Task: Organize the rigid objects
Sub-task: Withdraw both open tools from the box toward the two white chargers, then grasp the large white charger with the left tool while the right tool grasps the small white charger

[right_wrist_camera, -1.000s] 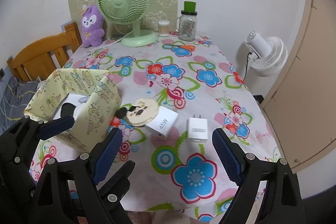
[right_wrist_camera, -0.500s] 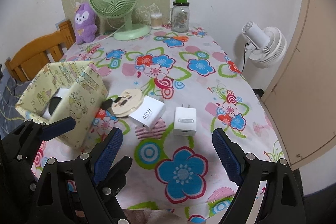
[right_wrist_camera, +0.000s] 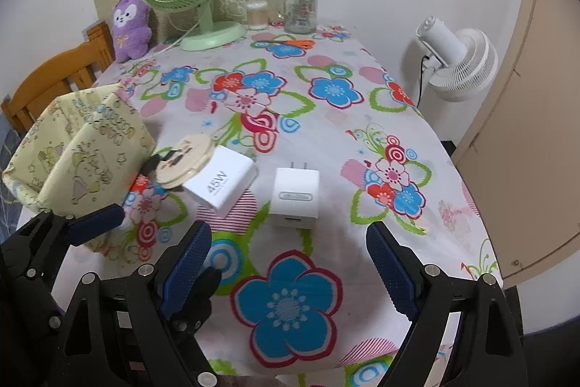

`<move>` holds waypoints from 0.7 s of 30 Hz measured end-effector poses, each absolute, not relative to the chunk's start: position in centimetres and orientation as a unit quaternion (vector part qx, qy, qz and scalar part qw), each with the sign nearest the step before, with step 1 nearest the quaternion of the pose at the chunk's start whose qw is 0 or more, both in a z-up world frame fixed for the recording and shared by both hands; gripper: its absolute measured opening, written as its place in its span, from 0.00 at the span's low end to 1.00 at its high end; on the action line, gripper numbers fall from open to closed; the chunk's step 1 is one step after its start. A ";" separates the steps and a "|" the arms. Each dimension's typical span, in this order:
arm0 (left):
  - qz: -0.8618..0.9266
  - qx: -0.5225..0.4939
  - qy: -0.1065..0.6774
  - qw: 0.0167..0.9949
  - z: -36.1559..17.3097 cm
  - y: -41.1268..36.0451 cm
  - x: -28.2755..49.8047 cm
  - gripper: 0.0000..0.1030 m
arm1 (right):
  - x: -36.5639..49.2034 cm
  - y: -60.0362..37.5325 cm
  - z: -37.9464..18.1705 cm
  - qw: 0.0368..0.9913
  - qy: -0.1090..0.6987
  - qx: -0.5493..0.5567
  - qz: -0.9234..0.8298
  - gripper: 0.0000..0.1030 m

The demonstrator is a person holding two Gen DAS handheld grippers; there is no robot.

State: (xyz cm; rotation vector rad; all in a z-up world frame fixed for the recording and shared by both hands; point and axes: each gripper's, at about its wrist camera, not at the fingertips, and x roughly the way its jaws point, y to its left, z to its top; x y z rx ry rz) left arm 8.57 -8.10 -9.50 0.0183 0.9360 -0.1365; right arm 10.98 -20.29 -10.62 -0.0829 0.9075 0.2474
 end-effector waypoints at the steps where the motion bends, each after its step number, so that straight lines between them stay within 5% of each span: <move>1: -0.065 0.010 0.451 0.890 -9.6 -8.2 8.7 0.92 | 11.2 -20.4 -10.8 0.890 0.438 -0.038 0.118 0.87; 21: -0.050 0.002 0.477 0.877 -12.0 -7.4 11.7 0.92 | 15.0 -20.1 -14.0 0.881 0.459 -0.034 0.112 0.84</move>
